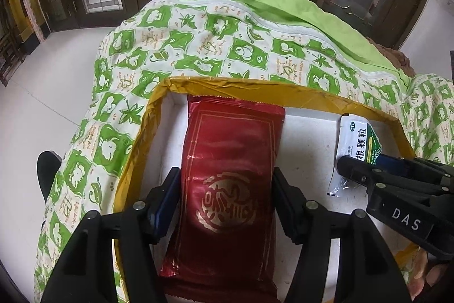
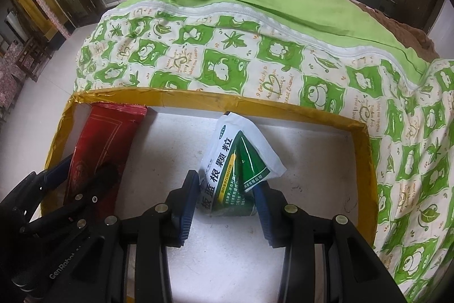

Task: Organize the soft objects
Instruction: 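Open both grippers to release the red packet and sachet inside the tray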

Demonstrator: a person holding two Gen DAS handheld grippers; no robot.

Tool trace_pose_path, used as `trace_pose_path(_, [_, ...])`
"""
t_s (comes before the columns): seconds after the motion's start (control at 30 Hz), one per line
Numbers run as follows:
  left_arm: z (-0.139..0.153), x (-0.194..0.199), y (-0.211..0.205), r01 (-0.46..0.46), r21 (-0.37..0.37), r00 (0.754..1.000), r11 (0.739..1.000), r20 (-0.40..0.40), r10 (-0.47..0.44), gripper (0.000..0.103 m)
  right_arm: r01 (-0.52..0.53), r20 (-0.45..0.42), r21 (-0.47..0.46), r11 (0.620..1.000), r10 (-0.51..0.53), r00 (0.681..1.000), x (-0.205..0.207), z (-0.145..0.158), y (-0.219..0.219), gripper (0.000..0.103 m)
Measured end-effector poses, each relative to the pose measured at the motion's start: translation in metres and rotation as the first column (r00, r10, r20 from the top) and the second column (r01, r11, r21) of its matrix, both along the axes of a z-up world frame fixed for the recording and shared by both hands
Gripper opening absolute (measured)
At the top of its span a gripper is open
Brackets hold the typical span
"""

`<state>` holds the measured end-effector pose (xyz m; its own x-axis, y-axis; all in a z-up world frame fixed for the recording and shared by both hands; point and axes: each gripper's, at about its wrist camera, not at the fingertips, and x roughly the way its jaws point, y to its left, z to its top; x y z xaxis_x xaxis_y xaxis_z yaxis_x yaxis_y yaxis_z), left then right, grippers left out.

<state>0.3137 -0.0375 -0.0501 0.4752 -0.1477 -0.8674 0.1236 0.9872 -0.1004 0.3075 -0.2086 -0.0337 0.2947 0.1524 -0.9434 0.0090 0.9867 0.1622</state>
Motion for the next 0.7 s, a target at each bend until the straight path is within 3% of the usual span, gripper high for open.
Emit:
trace_pose_path(0.1, [0.001,0.000,-0.001,-0.004,0.016,1.000,1.000,0.002,0.004,0.075,0.006,-0.003,0.001,1.000,-0.006,1.000,0.000,-0.001,-0.002,0.045])
trace_pose_path(0.27, [0.004,0.001,0.000,-0.002,-0.041,1.000,0.999,-0.005,0.002,0.087,0.004,0.008,-0.027,1.000,-0.004,1.000,-0.001,-0.003,-0.001,0.053])
trace_pose_path(0.7, [0.023,-0.007,-0.002,-0.002,-0.049,1.000,0.999,0.021,0.003,0.098,0.045,0.062,-0.065,0.997,-0.041,0.997,-0.013,0.016,-0.013,0.069])
